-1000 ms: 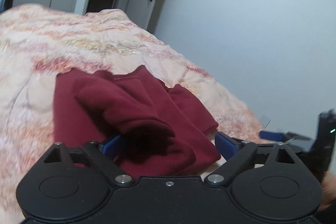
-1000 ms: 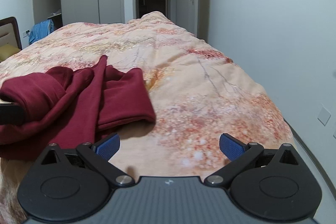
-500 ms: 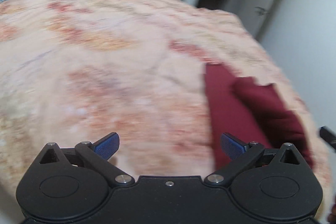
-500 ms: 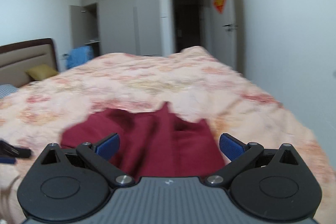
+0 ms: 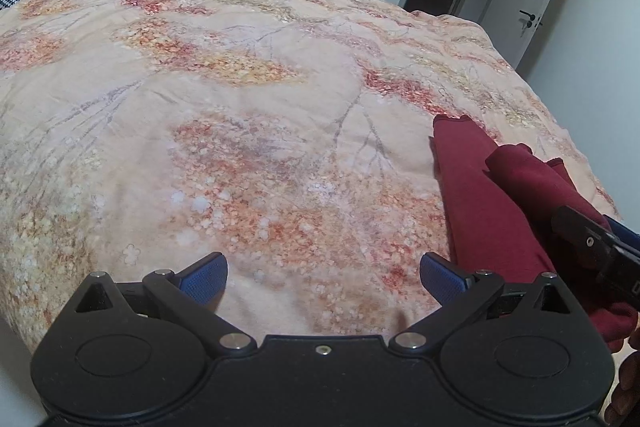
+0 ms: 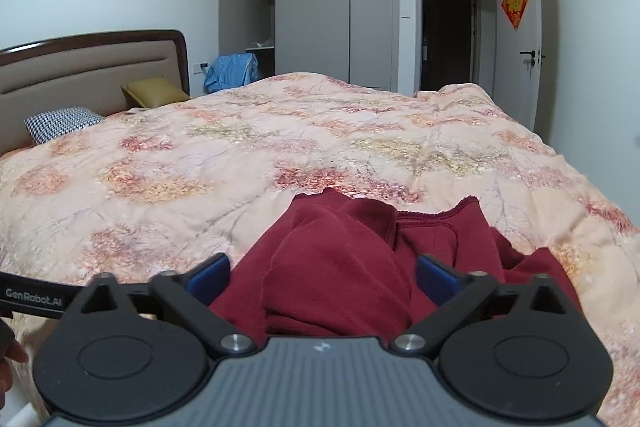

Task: Fold small clothes

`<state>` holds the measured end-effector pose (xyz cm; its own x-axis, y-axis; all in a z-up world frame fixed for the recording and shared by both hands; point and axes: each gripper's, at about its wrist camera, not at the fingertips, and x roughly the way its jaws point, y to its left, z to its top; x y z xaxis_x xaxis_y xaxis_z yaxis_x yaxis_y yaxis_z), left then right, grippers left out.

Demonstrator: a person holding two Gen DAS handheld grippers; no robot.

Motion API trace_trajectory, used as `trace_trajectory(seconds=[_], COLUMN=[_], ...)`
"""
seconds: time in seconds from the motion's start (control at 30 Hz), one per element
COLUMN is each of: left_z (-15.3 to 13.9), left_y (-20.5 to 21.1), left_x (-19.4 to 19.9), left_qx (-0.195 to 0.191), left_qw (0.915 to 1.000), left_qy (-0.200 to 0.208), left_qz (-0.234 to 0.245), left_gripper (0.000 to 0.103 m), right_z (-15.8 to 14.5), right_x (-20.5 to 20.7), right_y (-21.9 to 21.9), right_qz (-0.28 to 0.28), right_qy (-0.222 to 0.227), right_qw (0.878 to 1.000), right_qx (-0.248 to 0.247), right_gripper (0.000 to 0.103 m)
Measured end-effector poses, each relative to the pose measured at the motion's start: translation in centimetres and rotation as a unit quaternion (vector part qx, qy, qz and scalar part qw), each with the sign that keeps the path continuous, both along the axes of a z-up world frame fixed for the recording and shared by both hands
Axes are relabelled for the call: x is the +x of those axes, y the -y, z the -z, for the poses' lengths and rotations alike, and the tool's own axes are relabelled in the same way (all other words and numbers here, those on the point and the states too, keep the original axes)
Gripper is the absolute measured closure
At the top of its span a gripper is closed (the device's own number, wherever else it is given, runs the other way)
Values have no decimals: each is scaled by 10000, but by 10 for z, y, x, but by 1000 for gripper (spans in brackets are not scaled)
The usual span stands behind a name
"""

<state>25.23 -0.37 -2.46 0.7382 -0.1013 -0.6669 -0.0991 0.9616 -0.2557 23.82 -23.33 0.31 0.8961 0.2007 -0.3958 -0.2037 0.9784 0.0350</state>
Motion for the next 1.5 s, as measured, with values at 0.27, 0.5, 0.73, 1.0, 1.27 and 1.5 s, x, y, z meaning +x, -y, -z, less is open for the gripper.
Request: trace_trajectory(seconds=[0.27, 0.5, 0.73, 1.0, 1.27, 1.5], left_z=[-11, 5, 12, 24, 4, -9], left_y=[32, 60, 59, 64, 73, 95], left_x=[12, 20, 22, 26, 41, 49], left_qx=[-83, -362, -341, -424, -265, -156], left_qw=[9985, 9956, 9951, 9928, 9894, 9846], left_qy=[192, 38, 10, 146, 245, 345], left_qz=[501, 865, 932, 1113, 1409, 1709], left_gripper=[1, 1, 1, 1, 1, 1], right_z=[-15, 20, 36, 37, 37, 10], right_x=[-17, -26, -33, 10, 20, 24], right_y=[73, 156, 180, 163, 159, 203], right_qz=[538, 1353, 1205, 1346, 1234, 1556], right_qy=[387, -267, -281, -488, -276, 24], right_qw=[9937, 9720, 9557, 9633, 9698, 9651], right_qx=[901, 1903, 2670, 2269, 2087, 2107], right_gripper=[85, 83, 19, 39, 94, 94])
